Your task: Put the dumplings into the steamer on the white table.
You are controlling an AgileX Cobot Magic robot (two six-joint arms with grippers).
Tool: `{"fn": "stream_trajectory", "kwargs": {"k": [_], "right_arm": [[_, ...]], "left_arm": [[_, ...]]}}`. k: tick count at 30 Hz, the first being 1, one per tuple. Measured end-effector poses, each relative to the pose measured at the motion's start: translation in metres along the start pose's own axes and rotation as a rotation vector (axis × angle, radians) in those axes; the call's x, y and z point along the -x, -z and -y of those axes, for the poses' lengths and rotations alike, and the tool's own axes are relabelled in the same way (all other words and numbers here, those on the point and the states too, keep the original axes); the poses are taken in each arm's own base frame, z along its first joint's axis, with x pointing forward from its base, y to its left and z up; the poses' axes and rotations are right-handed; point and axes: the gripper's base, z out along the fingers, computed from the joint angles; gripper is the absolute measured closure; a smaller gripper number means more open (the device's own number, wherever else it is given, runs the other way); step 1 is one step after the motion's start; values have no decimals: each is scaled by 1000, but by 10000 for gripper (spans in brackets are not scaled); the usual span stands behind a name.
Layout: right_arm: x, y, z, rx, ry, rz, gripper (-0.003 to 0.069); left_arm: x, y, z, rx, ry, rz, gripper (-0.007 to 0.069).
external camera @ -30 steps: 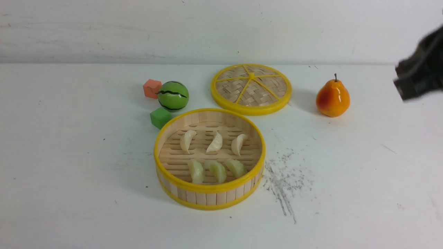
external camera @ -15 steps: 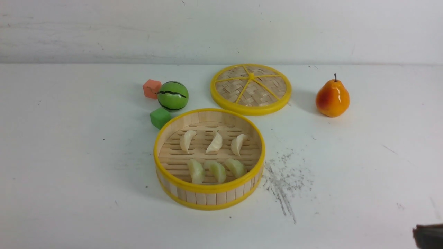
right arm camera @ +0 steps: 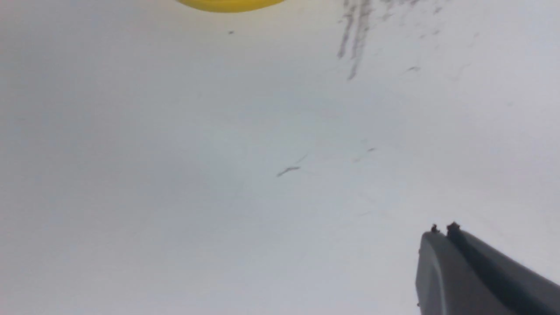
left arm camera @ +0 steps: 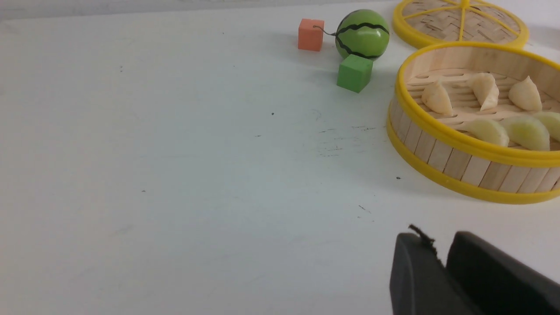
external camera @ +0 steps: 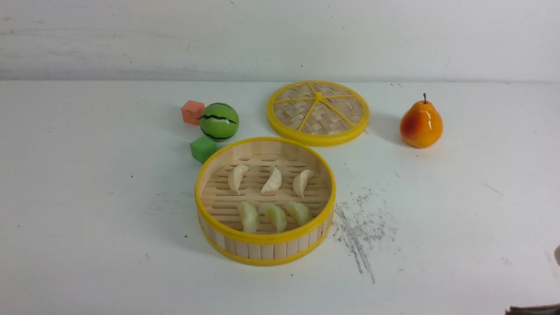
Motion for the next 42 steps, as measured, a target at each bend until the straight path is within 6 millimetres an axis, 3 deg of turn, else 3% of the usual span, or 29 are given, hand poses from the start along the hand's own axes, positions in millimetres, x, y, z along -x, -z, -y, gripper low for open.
{"fn": "stream_trajectory", "kwargs": {"k": [3, 8, 12, 14, 15, 19, 24, 42], "right_arm": [[-1, 3, 7, -53, 92, 101, 666], [-14, 24, 19, -125, 228, 427, 664], [-49, 27, 33, -217, 187, 655, 664], [-59, 23, 37, -241, 148, 691, 663], [-75, 15, 42, -274, 82, 725, 663], [-99, -4, 51, -321, -39, 701, 663], [-112, -13, 54, -328, -134, 581, 663], [-115, -14, 54, -333, -140, 526, 650]], "left_arm": [[0, 0, 0, 0, 0, 0, 512], [0, 0, 0, 0, 0, 0, 506], [0, 0, 0, 0, 0, 0, 501], [0, 0, 0, 0, 0, 0, 502], [0, 0, 0, 0, 0, 0, 498], [0, 0, 0, 0, 0, 0, 494], [0, 0, 0, 0, 0, 0, 493], [0, 0, 0, 0, 0, 0, 476]]}}
